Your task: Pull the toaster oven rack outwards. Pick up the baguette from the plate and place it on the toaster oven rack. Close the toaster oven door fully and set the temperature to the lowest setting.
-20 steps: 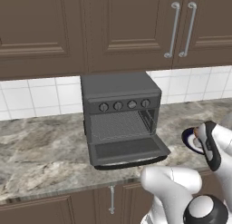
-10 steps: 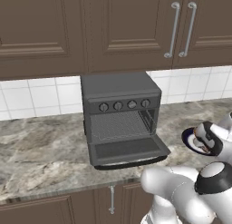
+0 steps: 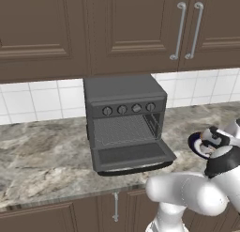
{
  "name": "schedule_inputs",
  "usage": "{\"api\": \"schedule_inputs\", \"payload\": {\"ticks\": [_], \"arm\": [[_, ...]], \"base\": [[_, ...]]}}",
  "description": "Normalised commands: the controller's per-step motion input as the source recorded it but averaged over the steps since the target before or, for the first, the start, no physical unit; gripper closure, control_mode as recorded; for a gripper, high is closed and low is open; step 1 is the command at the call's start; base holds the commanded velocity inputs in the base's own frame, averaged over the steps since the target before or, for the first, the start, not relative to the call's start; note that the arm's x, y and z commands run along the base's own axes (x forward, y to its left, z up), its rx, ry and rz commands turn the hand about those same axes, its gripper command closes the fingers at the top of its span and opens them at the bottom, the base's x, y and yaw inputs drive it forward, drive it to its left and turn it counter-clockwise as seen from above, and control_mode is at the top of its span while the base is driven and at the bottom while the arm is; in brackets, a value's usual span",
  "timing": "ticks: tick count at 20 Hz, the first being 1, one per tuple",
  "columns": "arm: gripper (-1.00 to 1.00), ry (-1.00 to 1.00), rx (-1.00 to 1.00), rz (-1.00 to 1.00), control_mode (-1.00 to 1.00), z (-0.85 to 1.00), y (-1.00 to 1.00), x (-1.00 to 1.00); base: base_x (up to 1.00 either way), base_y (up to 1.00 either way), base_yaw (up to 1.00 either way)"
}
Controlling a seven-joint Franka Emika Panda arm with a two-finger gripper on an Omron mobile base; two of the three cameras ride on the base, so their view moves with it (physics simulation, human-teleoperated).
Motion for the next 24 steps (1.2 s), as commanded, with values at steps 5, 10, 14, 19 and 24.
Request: {"api": "schedule_inputs", "payload": {"ticks": [5,10,14,19,24], "arm": [[-1.00,0.00,0.00,0.00,-1.00,-0.28,0.00,0.19],[-1.00,0.00,0.00,0.00,-1.00,-0.26,-0.01,0.25],[-1.00,0.00,0.00,0.00,-1.00,-0.24,-0.08,0.22],[1.00,0.00,0.00,0.00,-1.00,-0.19,-0.18,0.13],[1.00,-0.01,0.00,0.01,-1.00,-0.06,-0.15,0.00]], "base": [[0.00,0.00,0.00],[0.00,0.00,0.00],[0.00,0.00,0.00],[0.00,0.00,0.00],[0.00,0.00,0.00]]}}
